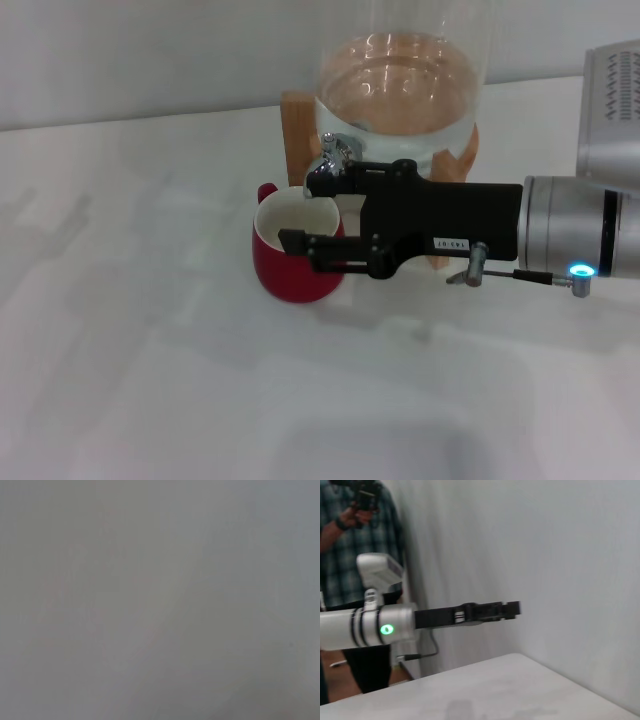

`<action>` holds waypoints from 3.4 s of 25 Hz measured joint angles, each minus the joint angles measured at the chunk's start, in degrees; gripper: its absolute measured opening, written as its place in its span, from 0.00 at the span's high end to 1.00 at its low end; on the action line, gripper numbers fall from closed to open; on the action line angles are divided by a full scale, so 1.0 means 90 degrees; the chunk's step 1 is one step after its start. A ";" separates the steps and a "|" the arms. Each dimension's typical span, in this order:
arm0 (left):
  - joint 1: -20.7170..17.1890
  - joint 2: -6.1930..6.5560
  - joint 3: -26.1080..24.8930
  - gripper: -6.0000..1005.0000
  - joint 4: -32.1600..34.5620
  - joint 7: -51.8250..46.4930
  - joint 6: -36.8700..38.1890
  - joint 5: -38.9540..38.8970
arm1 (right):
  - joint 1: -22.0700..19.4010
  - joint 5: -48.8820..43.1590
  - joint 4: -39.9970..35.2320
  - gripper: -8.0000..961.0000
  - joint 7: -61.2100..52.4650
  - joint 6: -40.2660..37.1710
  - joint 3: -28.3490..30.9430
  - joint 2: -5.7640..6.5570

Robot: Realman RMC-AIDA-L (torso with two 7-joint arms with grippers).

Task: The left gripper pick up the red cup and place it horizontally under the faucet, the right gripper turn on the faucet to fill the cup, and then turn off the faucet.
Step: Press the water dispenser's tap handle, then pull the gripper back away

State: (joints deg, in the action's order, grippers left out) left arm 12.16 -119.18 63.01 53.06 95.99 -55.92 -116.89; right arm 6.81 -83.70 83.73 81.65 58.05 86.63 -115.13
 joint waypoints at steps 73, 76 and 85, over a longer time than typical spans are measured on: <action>-0.0033 0.0000 0.0049 0.13 0.0052 -0.0119 -0.0056 0.0009 | -0.0103 -0.0087 -0.0106 0.25 -0.0020 -0.0752 0.0165 0.0039; -0.0033 0.0000 0.0049 0.13 0.0058 -0.0119 -0.0057 0.0009 | -0.0103 -0.0086 -0.0131 0.25 -0.0020 -0.0755 0.0172 0.0039; -0.0033 0.0000 0.0059 0.13 0.0062 -0.0127 -0.0066 0.0009 | -0.0103 -0.0082 -0.0154 0.25 -0.0024 -0.0627 0.0236 0.0039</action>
State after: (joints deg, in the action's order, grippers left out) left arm 11.86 -119.18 63.55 53.62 94.84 -56.52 -116.81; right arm 5.88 -84.44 82.34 81.44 52.41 88.75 -114.78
